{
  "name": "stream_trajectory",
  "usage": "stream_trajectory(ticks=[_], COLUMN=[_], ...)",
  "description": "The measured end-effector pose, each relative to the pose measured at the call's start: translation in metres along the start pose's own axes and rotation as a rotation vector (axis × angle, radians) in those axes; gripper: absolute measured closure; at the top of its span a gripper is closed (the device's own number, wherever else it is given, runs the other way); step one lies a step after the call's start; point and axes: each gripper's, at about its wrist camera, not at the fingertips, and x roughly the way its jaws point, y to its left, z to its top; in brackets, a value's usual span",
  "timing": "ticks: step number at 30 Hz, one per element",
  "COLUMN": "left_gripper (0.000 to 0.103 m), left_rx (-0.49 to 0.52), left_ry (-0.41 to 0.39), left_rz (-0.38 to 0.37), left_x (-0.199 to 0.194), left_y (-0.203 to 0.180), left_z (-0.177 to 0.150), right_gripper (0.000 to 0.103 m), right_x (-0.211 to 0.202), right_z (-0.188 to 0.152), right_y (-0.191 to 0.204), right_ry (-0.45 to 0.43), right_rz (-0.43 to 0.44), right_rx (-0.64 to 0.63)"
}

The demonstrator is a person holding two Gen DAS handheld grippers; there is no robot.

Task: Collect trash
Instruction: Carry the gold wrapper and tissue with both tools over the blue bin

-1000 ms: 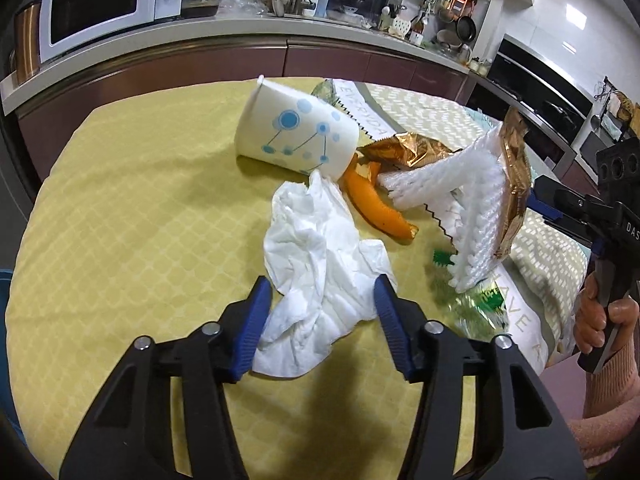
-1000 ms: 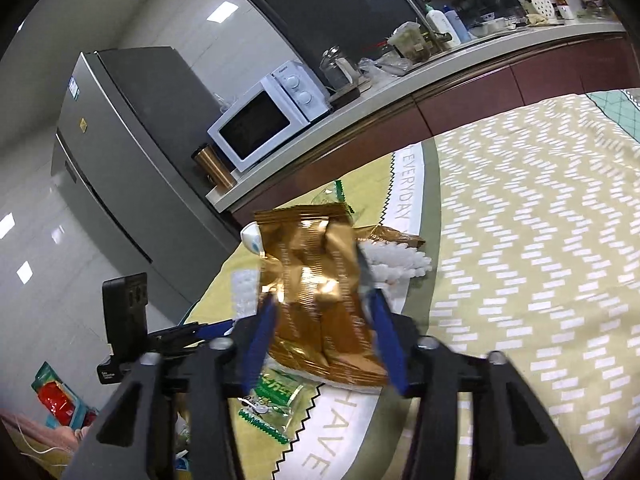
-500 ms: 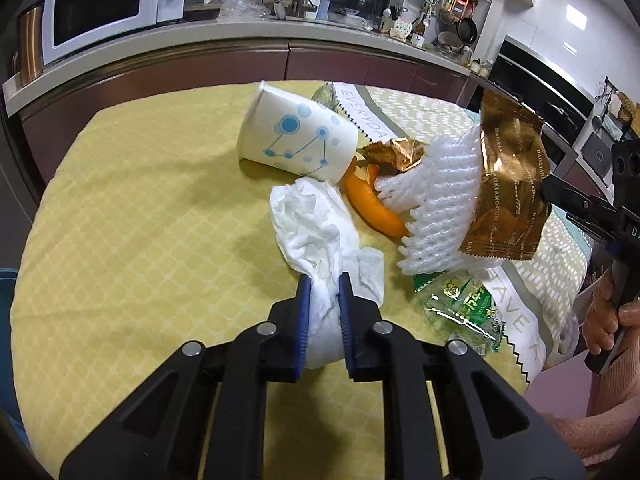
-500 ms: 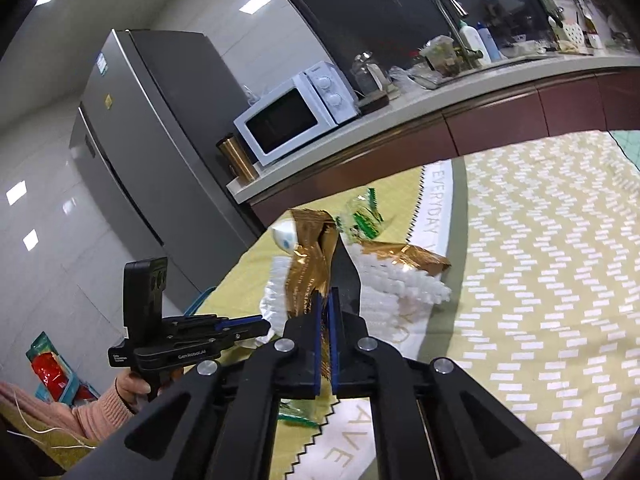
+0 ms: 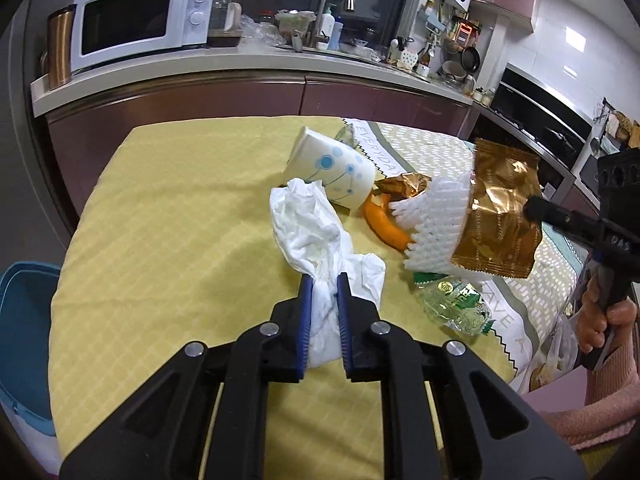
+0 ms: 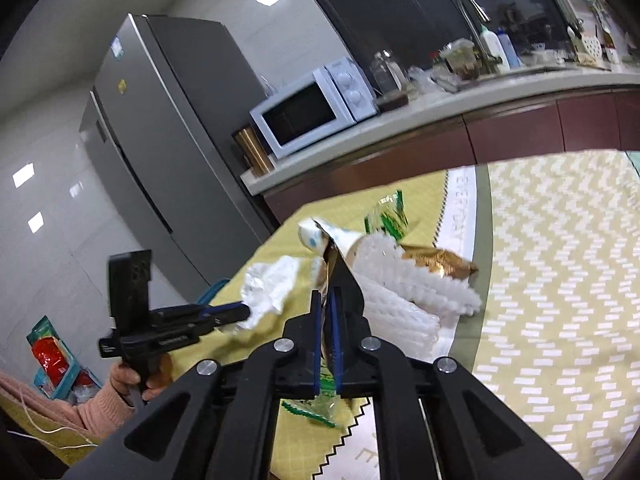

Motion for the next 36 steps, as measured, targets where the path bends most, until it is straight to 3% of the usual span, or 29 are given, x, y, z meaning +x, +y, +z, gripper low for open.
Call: stream_trajectory(ticks=[4, 7, 22, 36], left_gripper=[0.09, 0.09, 0.09, 0.09], left_rx=[-0.013, -0.019, -0.017, -0.08], left_ry=[0.0, -0.004, -0.066, -0.132], left_rz=[0.005, 0.003, 0.045, 0.131], left_x=[-0.005, -0.006, -0.043, -0.088], left_y=[0.007, 0.01, 0.027, 0.072], left_z=[-0.004, -0.005, -0.007, -0.017], right_gripper=[0.091, 0.101, 0.101, 0.101], right_x=[0.01, 0.011, 0.005, 0.072], right_z=[-0.006, -0.006, 0.012, 0.023], right_y=[0.001, 0.005, 0.046, 0.097], right_ry=[0.022, 0.022, -0.02, 0.08], right_rz=[-0.007, -0.001, 0.102, 0.255], right_rx=[0.005, -0.001, -0.089, -0.139])
